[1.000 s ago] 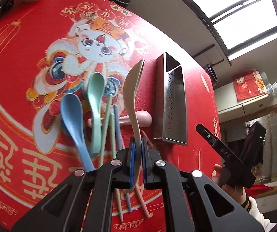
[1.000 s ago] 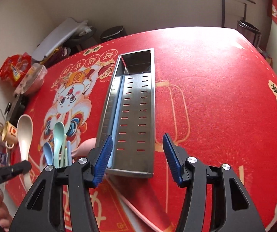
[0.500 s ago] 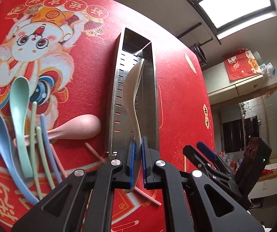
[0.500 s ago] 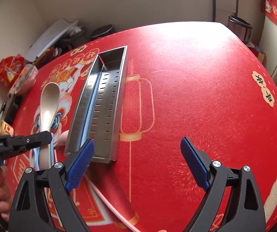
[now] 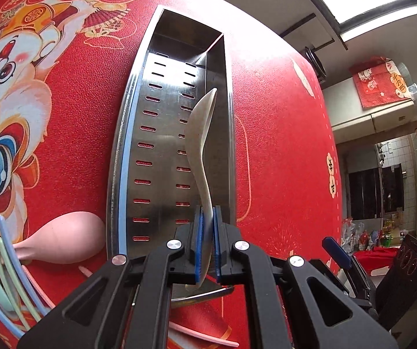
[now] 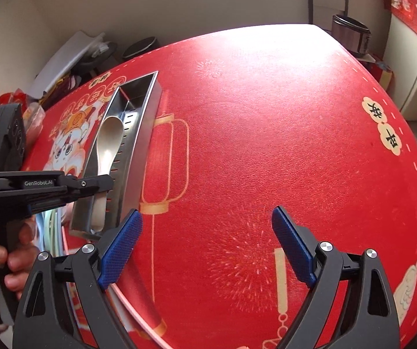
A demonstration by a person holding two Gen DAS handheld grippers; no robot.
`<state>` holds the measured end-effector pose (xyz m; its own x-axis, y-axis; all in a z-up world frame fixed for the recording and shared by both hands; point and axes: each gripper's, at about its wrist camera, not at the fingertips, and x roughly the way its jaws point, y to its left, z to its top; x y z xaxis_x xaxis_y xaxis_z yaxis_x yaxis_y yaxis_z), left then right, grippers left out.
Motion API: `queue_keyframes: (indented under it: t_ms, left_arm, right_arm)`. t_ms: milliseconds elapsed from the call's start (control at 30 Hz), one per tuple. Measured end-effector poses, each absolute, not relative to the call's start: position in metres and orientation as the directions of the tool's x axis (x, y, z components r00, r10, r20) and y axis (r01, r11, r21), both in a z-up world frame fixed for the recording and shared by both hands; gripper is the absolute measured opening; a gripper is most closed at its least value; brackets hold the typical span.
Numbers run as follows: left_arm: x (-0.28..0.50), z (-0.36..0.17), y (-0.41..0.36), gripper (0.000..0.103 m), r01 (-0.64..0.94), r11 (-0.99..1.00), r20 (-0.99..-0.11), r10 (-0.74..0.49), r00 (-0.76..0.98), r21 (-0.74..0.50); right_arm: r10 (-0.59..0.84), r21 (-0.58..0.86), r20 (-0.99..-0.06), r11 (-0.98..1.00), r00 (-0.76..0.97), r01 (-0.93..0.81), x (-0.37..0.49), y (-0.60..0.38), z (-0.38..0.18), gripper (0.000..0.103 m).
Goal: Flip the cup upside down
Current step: 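Lower the cream spoon into the steel tray and open the left gripper, then move the left gripper to the blue spoon and close on its handle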
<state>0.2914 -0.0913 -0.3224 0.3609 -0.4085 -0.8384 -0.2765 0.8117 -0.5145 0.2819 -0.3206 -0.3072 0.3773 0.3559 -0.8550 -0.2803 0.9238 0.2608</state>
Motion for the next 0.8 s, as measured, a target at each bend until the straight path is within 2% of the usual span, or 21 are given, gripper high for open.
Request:
queue_keyframes:
  t_ms: [567,667,700,800]
  left_arm:
    - [0.301,-0.341,-0.101,0.007,-0.286,0.822,-0.858,-0.407,0.312,-0.493]
    - [0.297,-0.333,-0.1,0.019,-0.279,0.829,-0.861,-0.394,0.322,-0.484]
    - [0.295,-0.33,-0.099,0.026,-0.277,0.833,-0.862,-0.387,0.328,-0.479]
    - [0.288,-0.315,-0.098,0.033,-0.252,0.846,-0.858,-0.373,0.352,-0.471]
  right_arm:
    - [0.356,0.268,-0.861,0.924,0.363,-0.272,0.286,-0.328,-0.313,0.087]
    - [0.361,0.271,-0.859,0.922,0.364,-0.276,0.285,-0.325,-0.313,0.087]
    - [0.363,0.272,-0.857,0.921,0.365,-0.278,0.284,-0.325,-0.312,0.087]
    - [0.369,0.275,-0.852,0.919,0.372,-0.283,0.28,-0.322,-0.31,0.087]
